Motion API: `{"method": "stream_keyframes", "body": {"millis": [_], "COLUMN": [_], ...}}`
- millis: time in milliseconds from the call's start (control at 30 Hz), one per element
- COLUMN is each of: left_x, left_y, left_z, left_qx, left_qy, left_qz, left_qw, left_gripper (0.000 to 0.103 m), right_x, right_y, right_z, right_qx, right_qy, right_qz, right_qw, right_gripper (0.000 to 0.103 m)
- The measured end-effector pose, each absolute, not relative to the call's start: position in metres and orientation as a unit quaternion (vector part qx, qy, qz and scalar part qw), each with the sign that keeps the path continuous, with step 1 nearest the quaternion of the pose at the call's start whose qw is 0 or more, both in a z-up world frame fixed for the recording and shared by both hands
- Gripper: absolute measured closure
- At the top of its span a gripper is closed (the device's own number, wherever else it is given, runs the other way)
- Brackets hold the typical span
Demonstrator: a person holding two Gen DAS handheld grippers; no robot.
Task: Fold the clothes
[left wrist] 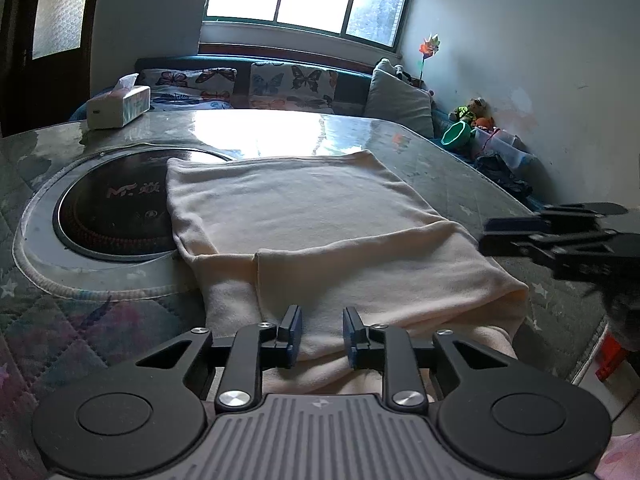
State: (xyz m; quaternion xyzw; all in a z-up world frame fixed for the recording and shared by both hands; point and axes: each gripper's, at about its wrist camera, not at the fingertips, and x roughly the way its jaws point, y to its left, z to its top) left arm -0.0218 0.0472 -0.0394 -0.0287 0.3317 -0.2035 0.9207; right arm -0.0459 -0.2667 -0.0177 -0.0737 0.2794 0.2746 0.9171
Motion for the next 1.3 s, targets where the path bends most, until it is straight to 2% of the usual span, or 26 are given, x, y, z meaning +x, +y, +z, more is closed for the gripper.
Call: {"method": "stream_keyframes", "body": {"millis": [233, 533, 900, 1300], "left_x": [-0.021, -0.008, 0.026, 0.015], "left_y": [0.050, 0.041, 0.050, 0.046], "left_z": [-0.040, -0.029, -0.037, -0.024], "left_qx": [-0.037, -0.021, -0.053, -0.033], "left_qy": [0.333, 0.325, 0.336, 0.320], "left_qz": [-0.205, -0.216, -0.200, -0.212], "left_qw": [0.920, 0.921, 0.919, 0.923], "left_gripper": [0.078, 0.075, 0.076, 0.075], "right_x": [-0.016, -0.015, 0.003, -0.010], "right_y": [-0.263, -0.253, -0.234, -0.227], "right_z": [-0.044, -0.027, -0.041, -0.037], "right_qx": [-0.067, -0.083, -0.096, -0.106], "right_qy": [0.316, 0.287, 0.302, 0.289], "right_qz": [0.248, 0.265, 0.275, 0.297], "right_qw": [0.913, 0.917, 0.908, 0.904], "right_gripper": [0.072, 0.072, 0.072, 0.071]}}
